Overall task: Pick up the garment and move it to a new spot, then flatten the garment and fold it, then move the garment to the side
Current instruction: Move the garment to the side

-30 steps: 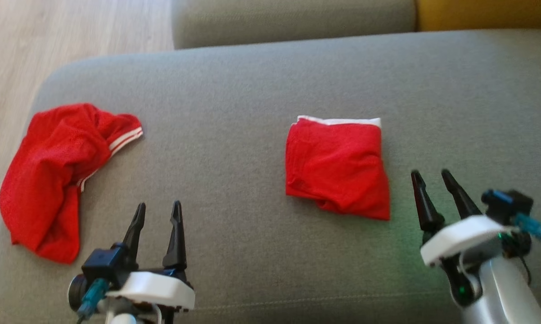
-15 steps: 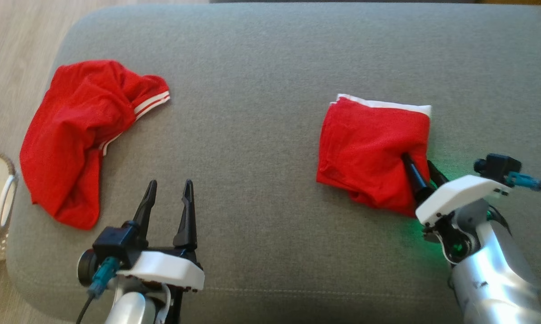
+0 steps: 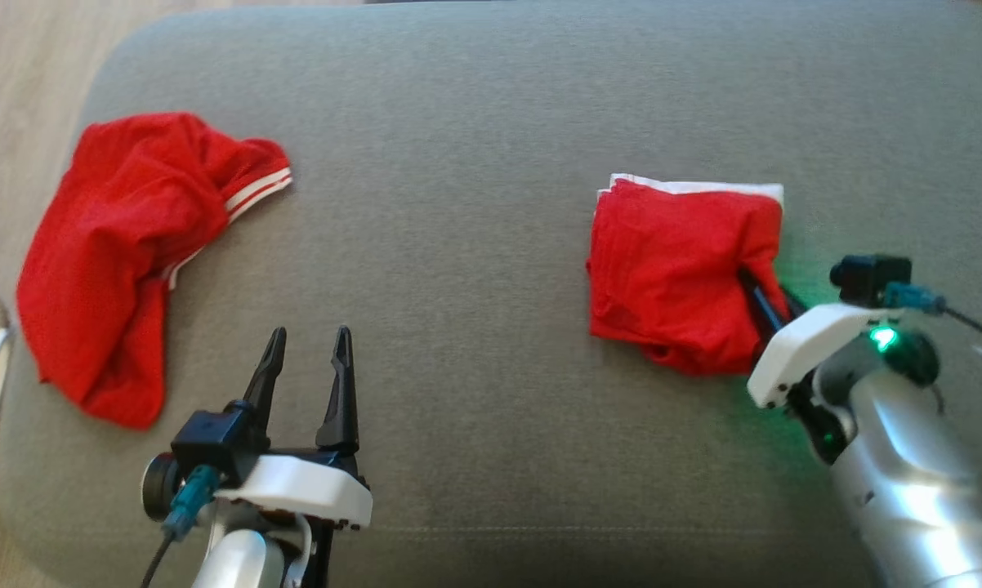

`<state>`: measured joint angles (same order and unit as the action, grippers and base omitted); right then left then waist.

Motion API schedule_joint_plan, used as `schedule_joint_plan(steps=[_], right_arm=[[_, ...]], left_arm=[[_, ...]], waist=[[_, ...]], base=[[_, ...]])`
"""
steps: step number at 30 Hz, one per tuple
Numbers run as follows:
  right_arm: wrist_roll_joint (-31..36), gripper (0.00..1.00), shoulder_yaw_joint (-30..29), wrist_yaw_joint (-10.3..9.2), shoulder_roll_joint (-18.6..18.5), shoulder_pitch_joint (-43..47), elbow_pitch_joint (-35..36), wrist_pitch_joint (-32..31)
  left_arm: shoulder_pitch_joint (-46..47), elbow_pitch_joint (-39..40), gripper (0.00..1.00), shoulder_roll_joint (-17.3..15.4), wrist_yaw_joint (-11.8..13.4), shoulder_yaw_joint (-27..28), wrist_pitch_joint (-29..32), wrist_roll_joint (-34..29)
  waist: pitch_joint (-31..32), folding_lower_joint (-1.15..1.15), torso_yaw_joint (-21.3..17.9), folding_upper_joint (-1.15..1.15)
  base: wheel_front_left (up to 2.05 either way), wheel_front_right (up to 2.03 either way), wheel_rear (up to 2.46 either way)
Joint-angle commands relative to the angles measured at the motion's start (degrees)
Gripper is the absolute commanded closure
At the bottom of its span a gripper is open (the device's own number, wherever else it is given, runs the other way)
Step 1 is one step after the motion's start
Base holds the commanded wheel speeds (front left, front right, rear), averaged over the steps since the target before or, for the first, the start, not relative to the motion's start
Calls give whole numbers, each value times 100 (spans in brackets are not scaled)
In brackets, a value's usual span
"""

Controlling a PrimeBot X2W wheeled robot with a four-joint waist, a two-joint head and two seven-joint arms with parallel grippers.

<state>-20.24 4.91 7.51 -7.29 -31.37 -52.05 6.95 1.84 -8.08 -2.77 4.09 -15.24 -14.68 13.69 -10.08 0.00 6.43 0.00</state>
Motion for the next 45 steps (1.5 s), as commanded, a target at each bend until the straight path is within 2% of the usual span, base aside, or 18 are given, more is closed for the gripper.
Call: schedule_joint_plan(steps=[1, 6, 10, 18, 25, 33, 34, 35, 36, 40, 42, 45], right_arm=[[139, 100, 178, -2, -133, -294, 148, 101], [501, 100, 730, -2, -552, -651, 262, 21], [406, 100, 1146, -2, -1107, -1128, 437, -68], [-25, 100, 1373, -2, -2020, -2020, 501, 59], [-293, 100, 1278, -2, -2402, -2532, 237, 252], [-256, 100, 989, -2, -2570, -2833, -247, 451], [-274, 80, 941, -2, -2570, -2851, -301, 477], [-278, 55, 909, -2, -2558, -2861, -337, 508], [-269, 0, 888, -2, -2554, -2867, -368, 536], [-170, 0, 759, -2, -2587, -2920, -459, 642], [182, 0, 728, -2, -2626, -2965, -375, 738], [461, 0, 539, -2, -2386, -2941, -143, 789]], left_arm=[[254, 182, 0, -10, 15, 184, -32, -45], [406, 224, 0, -10, -18, 123, -32, -94], [729, 186, 0, -12, -97, 134, -32, -327], [1637, 22, 0, -159, -465, 20, -32, -813], [2242, -49, 0, -193, -626, -94, -32, -994], [2362, -46, 0, -154, -644, -182, -32, -1005], [2358, -54, 0, -151, -647, -185, -32, -1001], [2355, -62, 0, -148, -646, -186, -32, -995], [2350, -69, 0, -142, -641, -182, -32, -984], [2321, -75, 0, -121, -625, -170, -32, -935], [2276, -73, 0, -105, -605, -150, -32, -891], [2181, -64, 0, -79, -566, -106, -32, -810]], waist=[[-11, 0, -144, 0], [-277, 0, -587, 0], [-750, 0, -990, 0], [-1624, 0, -1641, 0], [-2079, 0, -1917, 0], [-2277, 0, -1900, 0], [-2282, 0, -1880, 0], [-2277, 0, -1855, 0], [-2262, 0, -1828, 0], [-2172, 0, -1733, 0], [-2057, 0, -1669, 0], [-1823, 0, -1546, 0]], base=[[0, 0, 0], [0, 0, 0], [0, 0, 0], [0, 0, 0], [0, 0, 0], [0, 0, 0], [0, 0, 0], [0, 0, 0], [0, 0, 0], [0, 0, 0], [0, 0, 0], [0, 0, 0]])
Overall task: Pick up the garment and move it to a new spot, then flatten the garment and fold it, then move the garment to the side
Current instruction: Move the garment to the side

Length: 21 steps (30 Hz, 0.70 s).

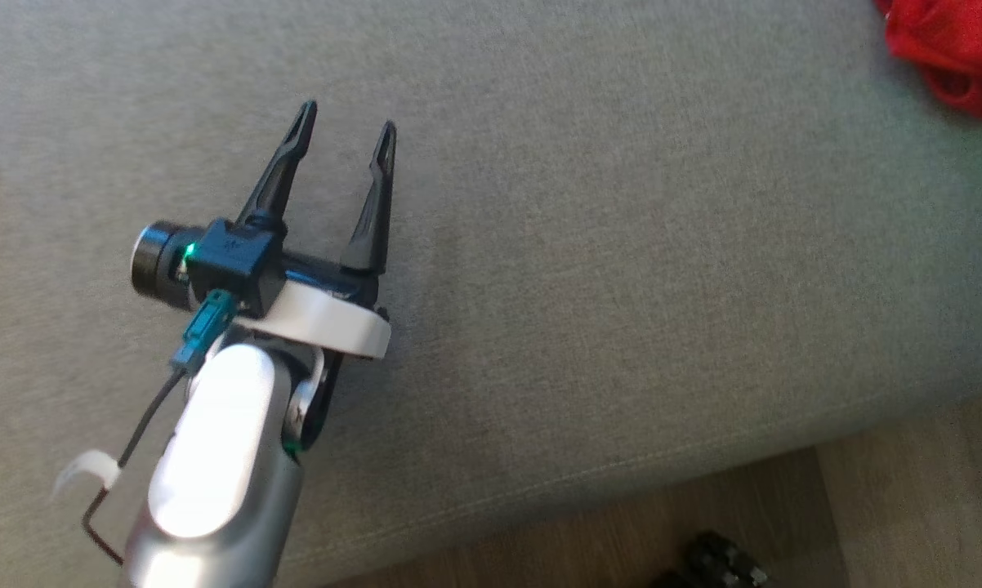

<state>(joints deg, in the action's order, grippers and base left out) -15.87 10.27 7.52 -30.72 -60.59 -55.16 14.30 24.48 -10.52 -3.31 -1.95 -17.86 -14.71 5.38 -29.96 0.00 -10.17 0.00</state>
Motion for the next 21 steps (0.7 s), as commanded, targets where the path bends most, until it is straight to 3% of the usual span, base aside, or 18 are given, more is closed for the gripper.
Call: schedule_joint_plan(steps=[1, 9, 12, 17, 21], right_arm=[[84, 0, -38, -3, 73, 31, 273, 59], [91, 0, -77, -3, 958, 1018, 1687, 68], [31, 0, -362, -3, 1226, 1680, 2315, 69], [286, 0, -507, -3, 1782, 2834, 3111, 69], [457, 0, -1026, -3, 2332, 3615, 3471, 69]], left_arm=[[-125, 177, 0, -16, 52, 171, -29, 57], [-673, 362, 0, 33, 284, 434, -29, 405], [-928, 449, 0, 39, 333, 523, -29, 473], [-1426, 623, 0, 42, 412, 797, -29, 576], [-1879, 654, 0, 42, 376, 886, -29, 484]], waist=[[273, 0, 175, 0], [1244, 0, 842, 0], [1627, 0, 1121, 0], [2144, 0, 1359, 0], [2541, 0, 1459, 0]], base=[[0, 0, 0], [0, 0, 0], [0, 0, 0], [0, 0, 0], [0, 0, 0]])
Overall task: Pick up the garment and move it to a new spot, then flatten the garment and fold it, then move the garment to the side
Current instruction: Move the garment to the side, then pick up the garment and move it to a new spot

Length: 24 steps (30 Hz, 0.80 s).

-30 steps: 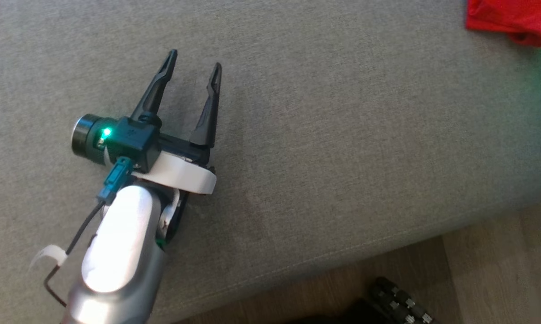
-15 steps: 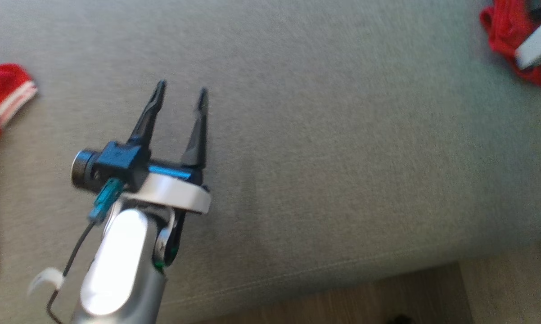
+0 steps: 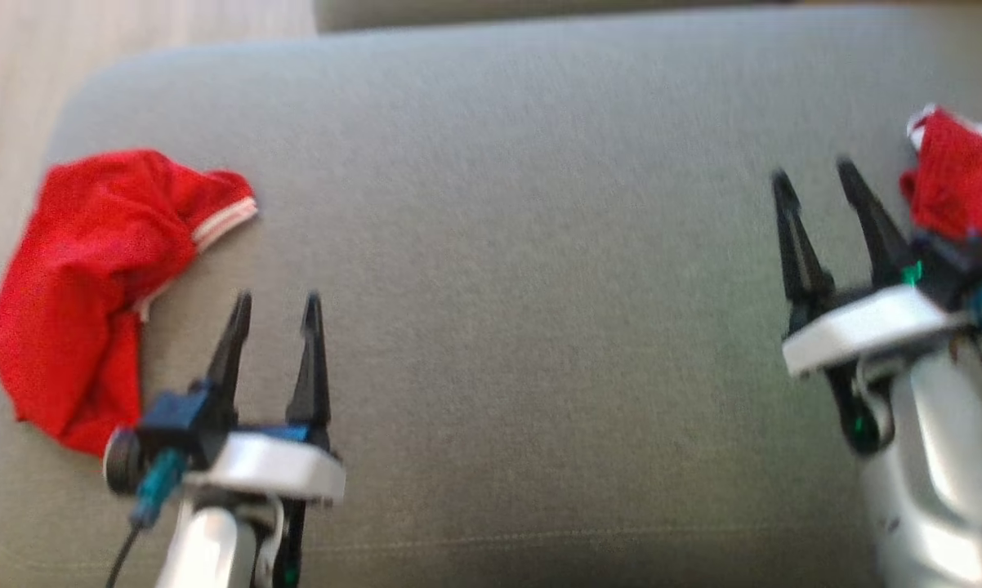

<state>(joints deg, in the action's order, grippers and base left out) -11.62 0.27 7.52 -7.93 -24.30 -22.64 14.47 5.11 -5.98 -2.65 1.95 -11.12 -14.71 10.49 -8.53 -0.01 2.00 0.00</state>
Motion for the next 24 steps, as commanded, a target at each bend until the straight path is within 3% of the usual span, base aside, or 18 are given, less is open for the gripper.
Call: schedule_joint_plan(steps=[1, 4, 9, 24], right_arm=[[72, 0, -150, -3, 190, 178, 272, 52], [313, 0, -220, -3, 417, 733, 537, 52], [329, 0, -258, -3, 499, 1299, 710, 52], [230, 0, -122, -3, 504, 1518, 741, 52]], left_arm=[[-56, 208, 0, -24, -12, 236, -29, -31], [-357, 265, 0, -23, 17, 297, -29, -53], [-684, 393, 0, -23, 130, 365, -29, 60], [-683, 348, 0, -23, 105, 378, -29, 75]], waist=[[480, 1, 252, 0], [677, 1, 267, 0], [805, 1, 233, 0], [791, 1, 484, 0]], base=[[0, 0, 0], [0, 0, 0], [0, 0, 0], [0, 0, 0]])
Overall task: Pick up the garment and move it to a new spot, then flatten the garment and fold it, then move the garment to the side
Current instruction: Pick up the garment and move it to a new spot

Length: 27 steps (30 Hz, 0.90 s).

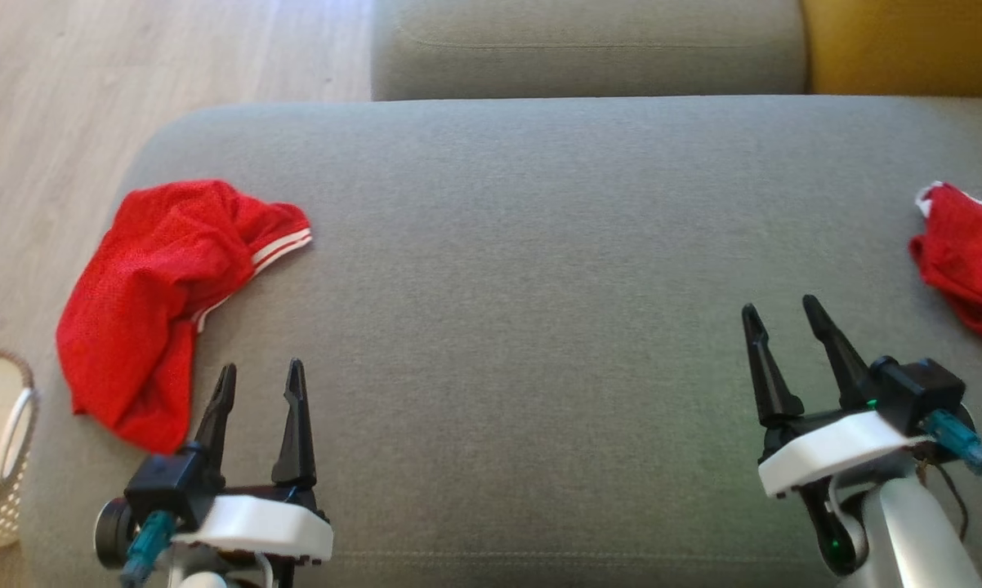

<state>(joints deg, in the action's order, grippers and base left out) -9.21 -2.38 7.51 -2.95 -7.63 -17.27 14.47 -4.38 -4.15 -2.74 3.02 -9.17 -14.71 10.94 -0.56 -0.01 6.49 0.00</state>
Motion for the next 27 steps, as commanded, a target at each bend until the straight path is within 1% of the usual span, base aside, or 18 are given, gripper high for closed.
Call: schedule_joint_plan(steps=[1, 5, 12, 18, 22, 24, 27], right_arm=[[-7, 0, 166, -2, 6, -146, 211, 52], [-27, 0, 304, -2, 7, -110, 220, 52], [-221, 0, 722, -2, 7, -14, 166, 52], [-378, 0, 996, -2, 7, 48, 125, 52], [-430, 0, 1079, -2, 7, 30, 105, 52], [-435, 0, 1087, -2, 7, 13, 97, 52], [-416, 0, 1107, -2, 7, -21, 105, 52]], left_arm=[[268, 160, 0, -14, -3, 187, -29, 28], [258, 168, 0, -14, -4, 213, -29, 11], [175, 212, 0, -14, 34, 332, -29, -3], [24, 219, 0, -14, -11, 517, -29, -61], [-48, 265, 0, -14, -22, 665, -29, -67], [-61, 283, 0, -14, -37, 724, -29, -85], [-18, 222, 0, -27, 13, 872, -29, -292]], waist=[[-8, 1, 90, 0], [7, 1, 382, 0], [46, 1, 1096, 0], [131, 1, 1666, 0], [145, 1, 1859, 0], [131, 1, 1888, 0], [49, 1, 1876, 0]], base=[[0, 0, 0], [0, 0, 0], [0, 0, 0], [0, 0, 0], [0, 0, 0], [0, 0, 0], [0, 0, 0]])
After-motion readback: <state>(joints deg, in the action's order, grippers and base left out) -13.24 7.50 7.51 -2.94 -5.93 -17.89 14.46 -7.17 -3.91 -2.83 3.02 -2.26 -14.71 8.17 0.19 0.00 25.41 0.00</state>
